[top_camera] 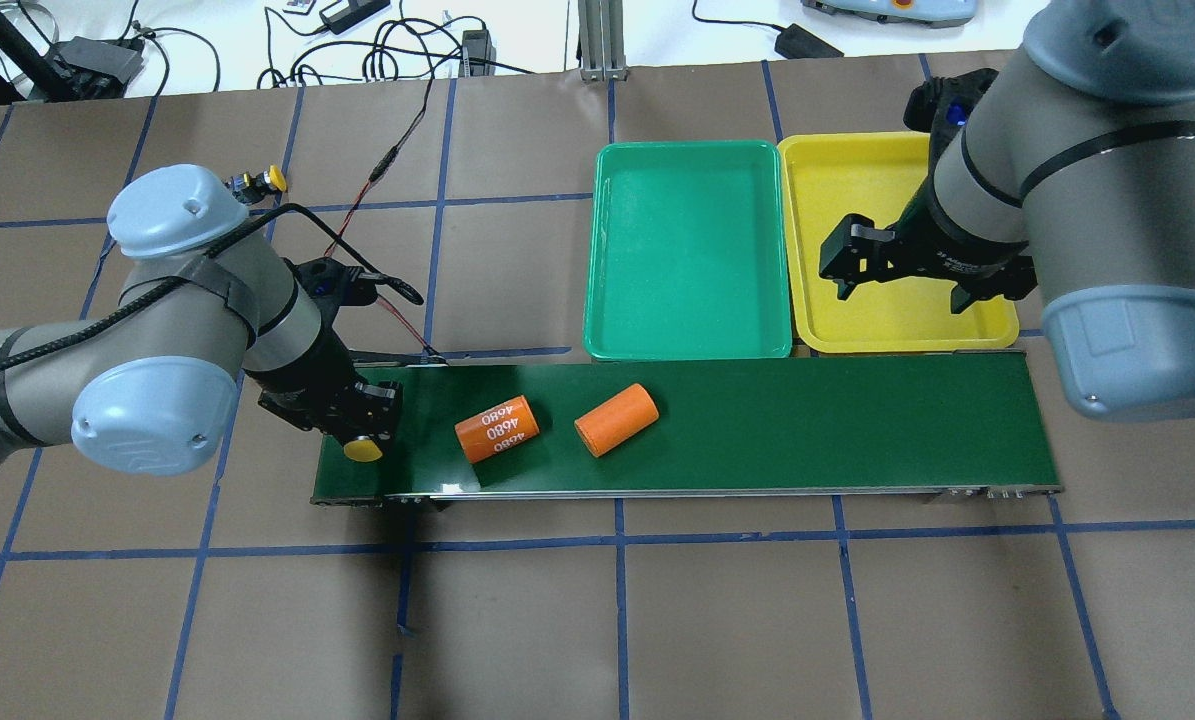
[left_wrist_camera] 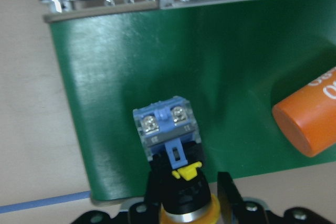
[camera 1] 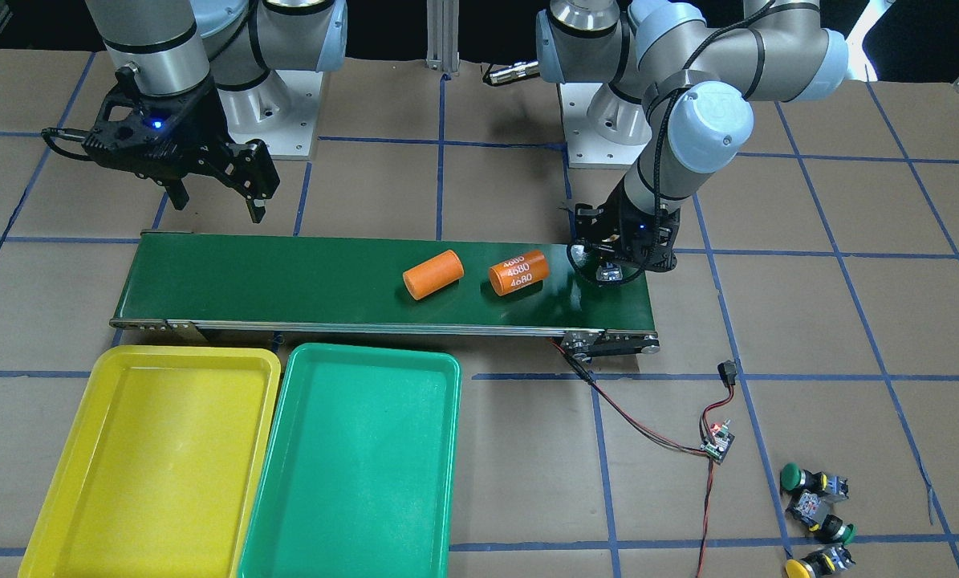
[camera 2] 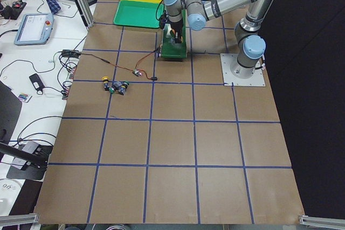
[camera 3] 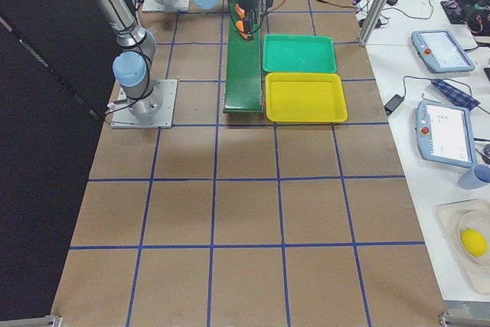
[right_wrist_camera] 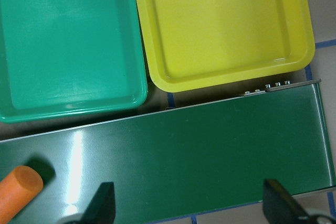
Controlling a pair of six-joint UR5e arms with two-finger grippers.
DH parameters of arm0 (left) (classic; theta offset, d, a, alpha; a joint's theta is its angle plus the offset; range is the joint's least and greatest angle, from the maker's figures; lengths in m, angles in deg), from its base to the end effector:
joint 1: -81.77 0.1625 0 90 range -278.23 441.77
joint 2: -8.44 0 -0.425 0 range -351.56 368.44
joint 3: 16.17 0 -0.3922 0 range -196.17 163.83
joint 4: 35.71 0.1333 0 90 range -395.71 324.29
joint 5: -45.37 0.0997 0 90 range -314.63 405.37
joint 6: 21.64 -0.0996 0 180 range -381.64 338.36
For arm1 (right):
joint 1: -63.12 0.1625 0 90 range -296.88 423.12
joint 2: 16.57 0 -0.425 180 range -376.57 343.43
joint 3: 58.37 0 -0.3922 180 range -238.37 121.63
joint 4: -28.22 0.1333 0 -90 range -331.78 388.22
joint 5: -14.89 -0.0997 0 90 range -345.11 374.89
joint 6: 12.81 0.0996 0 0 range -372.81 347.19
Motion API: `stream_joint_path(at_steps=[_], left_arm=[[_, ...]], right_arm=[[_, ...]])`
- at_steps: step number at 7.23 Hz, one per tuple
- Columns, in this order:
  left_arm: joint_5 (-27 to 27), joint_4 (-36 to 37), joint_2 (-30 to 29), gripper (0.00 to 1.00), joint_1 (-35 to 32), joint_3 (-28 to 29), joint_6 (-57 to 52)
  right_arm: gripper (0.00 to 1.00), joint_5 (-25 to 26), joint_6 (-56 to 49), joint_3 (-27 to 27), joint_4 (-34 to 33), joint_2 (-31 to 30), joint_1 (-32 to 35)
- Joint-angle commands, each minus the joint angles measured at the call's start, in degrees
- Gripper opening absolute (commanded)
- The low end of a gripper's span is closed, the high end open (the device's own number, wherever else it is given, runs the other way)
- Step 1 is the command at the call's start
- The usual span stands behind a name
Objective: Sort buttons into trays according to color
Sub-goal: 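Set the yellow-capped button on the belt and withdraw the left gripper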
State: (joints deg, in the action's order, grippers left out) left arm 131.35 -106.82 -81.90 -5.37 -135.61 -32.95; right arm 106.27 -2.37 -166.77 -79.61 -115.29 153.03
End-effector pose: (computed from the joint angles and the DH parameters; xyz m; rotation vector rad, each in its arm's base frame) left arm -0.1190 -0.4285 0.2763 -0.2136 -3.0290 -0.2741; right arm 0.1302 -0.4352 0.4322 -0.2892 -3.1090 0.2249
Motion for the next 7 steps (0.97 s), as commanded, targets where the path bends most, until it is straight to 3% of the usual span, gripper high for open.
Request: stream_joint_path(at_steps=[1, 2, 4, 7], left_arm=[[-0.20, 4.73, -1.24, 0.91, -0.05, -0.36, 0.40], [-0.12, 5.19, -1.94, 0.98, 0.13, 0.34, 0.23], [-0.82, 4.67, -2.04, 1.00, 3.97, 6.02, -0.38], [0.05, 2.91, -14.82, 1.00, 12.24, 23.48, -3.27]], right_arm=[[1.00, 0.20, -0.07, -0.15, 0.25, 0.03, -0.01], [1.00, 0.20, 0.10, -0.23, 0.42, 0.11, -0.01], [1.00, 0.29, 0.10, -0.24, 0.43, 0.11, -0.01], [1.00, 0.29, -0.16, -0.24, 0.34, 0.29, -0.01]])
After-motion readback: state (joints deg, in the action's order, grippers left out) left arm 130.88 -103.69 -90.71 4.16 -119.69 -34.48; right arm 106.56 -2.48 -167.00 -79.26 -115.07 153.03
